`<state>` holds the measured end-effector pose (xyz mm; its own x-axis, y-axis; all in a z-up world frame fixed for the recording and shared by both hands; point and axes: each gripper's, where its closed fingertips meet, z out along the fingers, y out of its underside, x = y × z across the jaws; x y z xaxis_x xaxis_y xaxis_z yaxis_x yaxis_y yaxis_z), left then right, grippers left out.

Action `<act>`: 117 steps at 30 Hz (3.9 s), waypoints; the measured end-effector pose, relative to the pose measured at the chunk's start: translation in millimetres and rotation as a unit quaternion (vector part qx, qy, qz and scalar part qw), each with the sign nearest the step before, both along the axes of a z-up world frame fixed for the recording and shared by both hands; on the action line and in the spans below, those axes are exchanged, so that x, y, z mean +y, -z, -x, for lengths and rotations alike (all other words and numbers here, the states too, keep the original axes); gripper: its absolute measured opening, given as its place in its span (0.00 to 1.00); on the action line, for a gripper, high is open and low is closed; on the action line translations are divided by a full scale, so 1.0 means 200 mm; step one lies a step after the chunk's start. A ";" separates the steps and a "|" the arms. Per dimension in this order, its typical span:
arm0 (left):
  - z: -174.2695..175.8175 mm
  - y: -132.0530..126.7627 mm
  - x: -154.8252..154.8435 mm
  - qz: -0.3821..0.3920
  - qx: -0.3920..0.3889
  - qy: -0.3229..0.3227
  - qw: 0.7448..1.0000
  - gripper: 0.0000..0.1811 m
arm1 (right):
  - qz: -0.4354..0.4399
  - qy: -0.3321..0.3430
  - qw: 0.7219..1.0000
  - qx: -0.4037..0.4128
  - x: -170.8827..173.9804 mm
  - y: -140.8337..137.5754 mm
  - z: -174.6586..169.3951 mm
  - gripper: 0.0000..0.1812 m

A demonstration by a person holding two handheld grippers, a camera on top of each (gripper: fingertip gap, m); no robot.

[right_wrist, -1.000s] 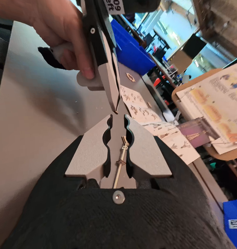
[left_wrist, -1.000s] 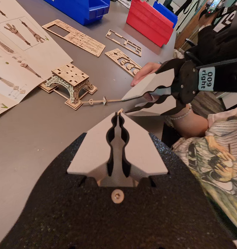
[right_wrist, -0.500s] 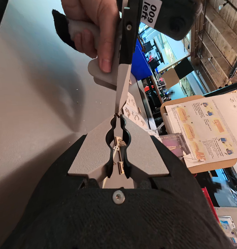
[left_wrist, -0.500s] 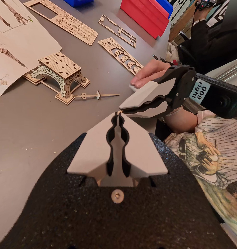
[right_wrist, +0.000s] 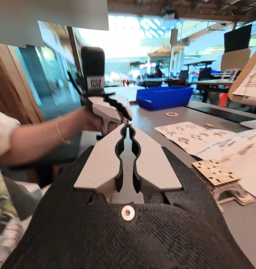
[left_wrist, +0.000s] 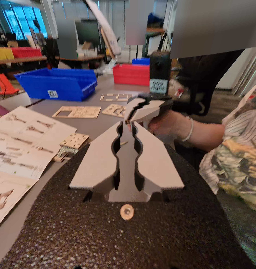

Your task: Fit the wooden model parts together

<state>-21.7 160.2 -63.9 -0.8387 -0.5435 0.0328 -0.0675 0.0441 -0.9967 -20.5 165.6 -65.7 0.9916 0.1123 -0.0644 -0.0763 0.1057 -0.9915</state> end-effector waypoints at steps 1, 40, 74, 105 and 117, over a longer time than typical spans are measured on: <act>0.01 -0.04 -0.01 0.028 -0.009 0.005 1.000 0.04 | -0.026 -0.004 0.999 0.037 -0.01 -0.04 -0.02 0.00; 0.02 -0.17 -0.07 0.141 -0.010 0.035 0.989 0.01 | -0.125 -0.065 0.982 0.125 -0.05 -0.17 0.04 0.00; -0.31 0.21 0.01 0.043 0.213 -0.064 0.974 0.00 | 0.388 0.143 0.908 0.064 -0.26 0.54 -0.33 0.20; -0.31 0.07 0.05 0.182 0.268 -0.047 0.945 0.00 | 0.149 0.413 0.784 -0.439 -0.03 0.03 -0.37 0.01; -0.27 -0.01 0.00 0.140 0.234 -0.057 0.960 0.00 | 0.098 0.436 0.767 -0.460 -0.03 -0.03 -0.30 0.00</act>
<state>32.0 160.6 -60.9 -0.6323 -0.5456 0.5500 -0.4997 -0.2554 -0.8277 39.7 159.5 -60.7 0.3200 -0.5424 0.7768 0.6797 -0.4397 -0.5871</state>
